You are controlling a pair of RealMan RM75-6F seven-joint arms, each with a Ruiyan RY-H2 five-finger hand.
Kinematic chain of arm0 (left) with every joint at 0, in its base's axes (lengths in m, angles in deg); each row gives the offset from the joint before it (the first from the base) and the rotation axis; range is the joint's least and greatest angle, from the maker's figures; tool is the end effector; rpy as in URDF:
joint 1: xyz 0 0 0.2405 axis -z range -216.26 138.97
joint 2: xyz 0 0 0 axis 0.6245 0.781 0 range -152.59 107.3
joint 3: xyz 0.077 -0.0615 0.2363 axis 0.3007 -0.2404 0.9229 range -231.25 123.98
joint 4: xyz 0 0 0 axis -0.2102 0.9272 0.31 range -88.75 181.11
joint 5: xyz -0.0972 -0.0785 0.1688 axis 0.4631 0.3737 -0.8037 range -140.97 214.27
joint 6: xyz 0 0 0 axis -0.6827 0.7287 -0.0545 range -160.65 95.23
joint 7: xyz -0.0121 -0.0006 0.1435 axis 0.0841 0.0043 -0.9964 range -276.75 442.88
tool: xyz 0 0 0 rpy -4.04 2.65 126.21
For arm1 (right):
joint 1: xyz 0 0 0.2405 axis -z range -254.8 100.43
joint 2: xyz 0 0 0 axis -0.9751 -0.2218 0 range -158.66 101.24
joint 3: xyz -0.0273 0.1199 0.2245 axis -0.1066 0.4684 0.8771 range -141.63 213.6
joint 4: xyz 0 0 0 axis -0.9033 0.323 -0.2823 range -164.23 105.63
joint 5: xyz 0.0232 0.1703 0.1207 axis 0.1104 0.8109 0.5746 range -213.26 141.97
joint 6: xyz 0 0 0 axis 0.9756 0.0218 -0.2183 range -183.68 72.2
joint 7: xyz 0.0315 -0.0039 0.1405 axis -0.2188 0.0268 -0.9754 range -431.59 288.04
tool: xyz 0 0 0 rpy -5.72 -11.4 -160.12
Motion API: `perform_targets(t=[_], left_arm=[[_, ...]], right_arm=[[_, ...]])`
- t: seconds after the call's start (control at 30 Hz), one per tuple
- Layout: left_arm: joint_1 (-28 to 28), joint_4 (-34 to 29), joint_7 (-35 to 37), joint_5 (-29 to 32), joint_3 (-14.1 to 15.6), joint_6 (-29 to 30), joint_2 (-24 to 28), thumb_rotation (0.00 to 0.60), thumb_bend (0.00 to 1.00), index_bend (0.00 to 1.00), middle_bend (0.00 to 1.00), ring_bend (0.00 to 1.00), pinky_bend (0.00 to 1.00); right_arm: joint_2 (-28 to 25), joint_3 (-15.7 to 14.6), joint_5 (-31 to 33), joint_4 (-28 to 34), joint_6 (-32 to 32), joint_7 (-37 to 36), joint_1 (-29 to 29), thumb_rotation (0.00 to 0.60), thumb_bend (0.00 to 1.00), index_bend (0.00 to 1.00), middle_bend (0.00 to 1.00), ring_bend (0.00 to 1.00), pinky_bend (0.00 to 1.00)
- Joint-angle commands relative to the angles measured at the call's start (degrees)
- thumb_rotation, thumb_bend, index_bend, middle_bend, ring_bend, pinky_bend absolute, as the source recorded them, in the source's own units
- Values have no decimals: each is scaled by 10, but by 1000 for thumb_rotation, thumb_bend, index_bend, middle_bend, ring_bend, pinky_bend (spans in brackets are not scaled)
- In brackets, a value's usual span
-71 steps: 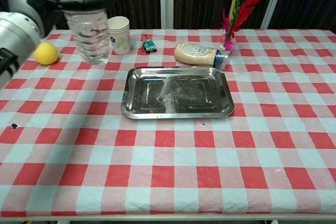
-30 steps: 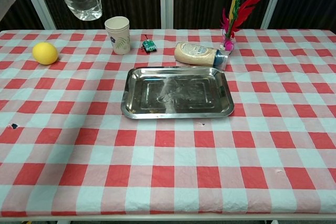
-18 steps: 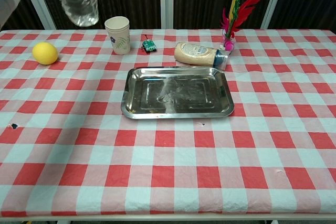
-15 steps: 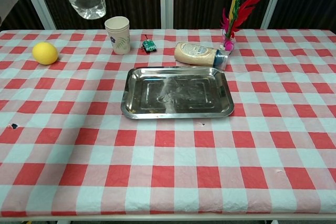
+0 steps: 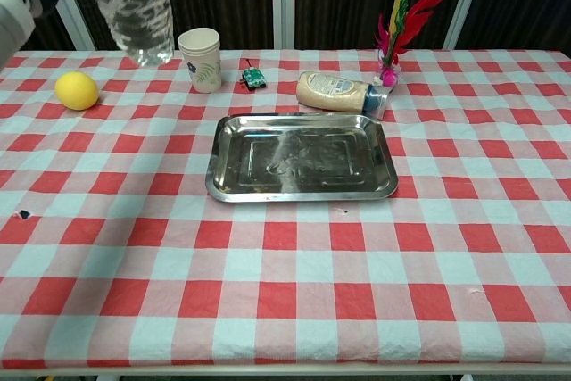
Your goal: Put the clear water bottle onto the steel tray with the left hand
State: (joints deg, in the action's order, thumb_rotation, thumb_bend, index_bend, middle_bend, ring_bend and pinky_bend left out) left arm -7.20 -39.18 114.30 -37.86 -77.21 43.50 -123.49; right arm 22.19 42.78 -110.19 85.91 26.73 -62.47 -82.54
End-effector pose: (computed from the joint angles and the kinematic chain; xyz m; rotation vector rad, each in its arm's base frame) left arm -0.1209 0.3315 0.0180 -0.9180 -1.5983 -1.9959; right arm -0.2628 -0.1884 0.2027 1.2699 -0.9871 0.8436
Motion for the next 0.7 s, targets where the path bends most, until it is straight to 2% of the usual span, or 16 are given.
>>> perform_targets(t=[0.03,0.2,0.33,0.43,0.57,0.7], left_arm=[[-43,62,31,54,56,-13,-23,600,193,665,678,529,577],[-22,72,30,13,55,-12,-43,600,194,665,678,529,577],[3,104,34,-3,52,-17,-92,600,193,665,678,529,577],[22,163,38,-12,44,-1,-153,600,194,665,678,529,577],[55,274,66,-26,19,32,-244,600,192,660,673,529,577],[93,352,96,-32,-6,30,-289,600,192,650,663,529,577]], right_arm=[[1,0,-4,0,4,-1,1,600,38,51,132,0,0],[0,-2,-10,2,5,-2,2,600,38,51,132,0,0],[-5,-4,-12,2,7,-10,5,600,38,52,132,0,0],[-11,-2,-16,2,14,-25,10,600,38,52,131,0,0],[-22,3,-13,0,19,-50,14,600,38,51,132,0,0],[-30,9,-1,-4,12,-67,12,600,39,52,132,0,0]])
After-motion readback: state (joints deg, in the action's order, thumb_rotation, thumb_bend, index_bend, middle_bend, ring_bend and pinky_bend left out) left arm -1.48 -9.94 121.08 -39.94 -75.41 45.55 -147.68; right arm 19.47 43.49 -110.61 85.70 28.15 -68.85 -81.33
